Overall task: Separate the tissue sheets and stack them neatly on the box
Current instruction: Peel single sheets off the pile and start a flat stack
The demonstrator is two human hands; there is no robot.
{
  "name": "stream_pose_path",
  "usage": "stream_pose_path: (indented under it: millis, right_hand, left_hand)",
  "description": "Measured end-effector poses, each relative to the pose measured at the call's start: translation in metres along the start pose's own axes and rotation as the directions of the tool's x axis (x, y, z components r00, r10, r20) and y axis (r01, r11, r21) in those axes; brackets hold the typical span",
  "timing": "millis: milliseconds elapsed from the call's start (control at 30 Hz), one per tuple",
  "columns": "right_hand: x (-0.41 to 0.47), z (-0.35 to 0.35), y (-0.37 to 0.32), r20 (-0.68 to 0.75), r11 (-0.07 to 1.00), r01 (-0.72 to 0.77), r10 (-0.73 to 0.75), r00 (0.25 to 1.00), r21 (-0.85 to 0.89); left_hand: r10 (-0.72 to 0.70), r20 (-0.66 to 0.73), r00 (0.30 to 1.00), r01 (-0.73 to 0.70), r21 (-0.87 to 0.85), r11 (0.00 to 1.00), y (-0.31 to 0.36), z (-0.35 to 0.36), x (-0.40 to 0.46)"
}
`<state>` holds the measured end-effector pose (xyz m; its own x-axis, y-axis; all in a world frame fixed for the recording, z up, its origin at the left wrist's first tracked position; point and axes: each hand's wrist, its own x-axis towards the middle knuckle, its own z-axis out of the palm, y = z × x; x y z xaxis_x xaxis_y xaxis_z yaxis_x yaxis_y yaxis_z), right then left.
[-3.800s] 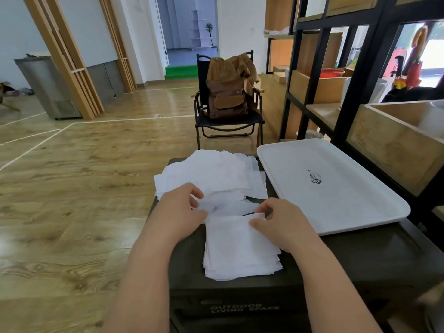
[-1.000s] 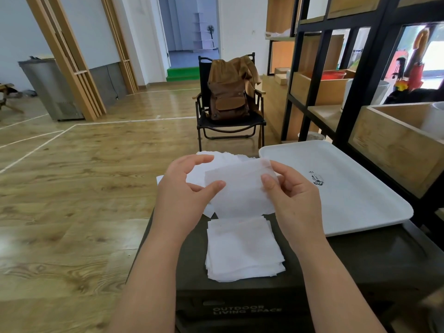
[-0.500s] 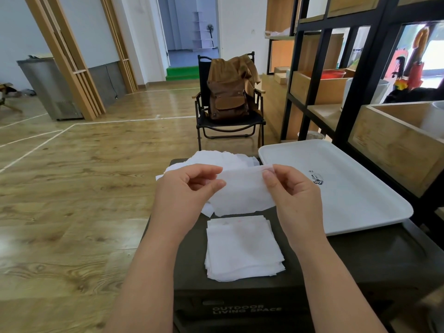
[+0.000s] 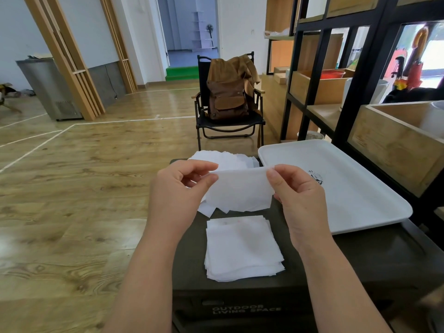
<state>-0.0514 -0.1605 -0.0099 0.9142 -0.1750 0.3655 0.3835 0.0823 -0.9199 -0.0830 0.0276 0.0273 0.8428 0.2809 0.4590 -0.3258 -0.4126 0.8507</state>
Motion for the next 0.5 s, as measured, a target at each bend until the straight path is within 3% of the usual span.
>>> stream_pose_path:
  millis: [233,400,500]
  right_hand:
    - [0.0027,0.0003,0.0072,-0.051,0.975,0.033,-0.045,0.998,-0.218]
    - [-0.0005,0.0036,0.0021,0.178,0.954,0.034,0.021,0.984,-0.298]
    - [-0.0029,0.0038,0.0017,0.271,0.96,0.022,0.057,0.961,-0.28]
  left_hand:
    - [0.027,0.023,0.999,-0.031,0.222,0.975,-0.0009,-0.0006,-0.0007]
    - [0.032,0.189,0.981,-0.067,0.177,0.982,0.0037,-0.0024,-0.0016]
    - [0.052,0.216,0.975,-0.089,0.165,0.982,0.0059,-0.0032,-0.0024]
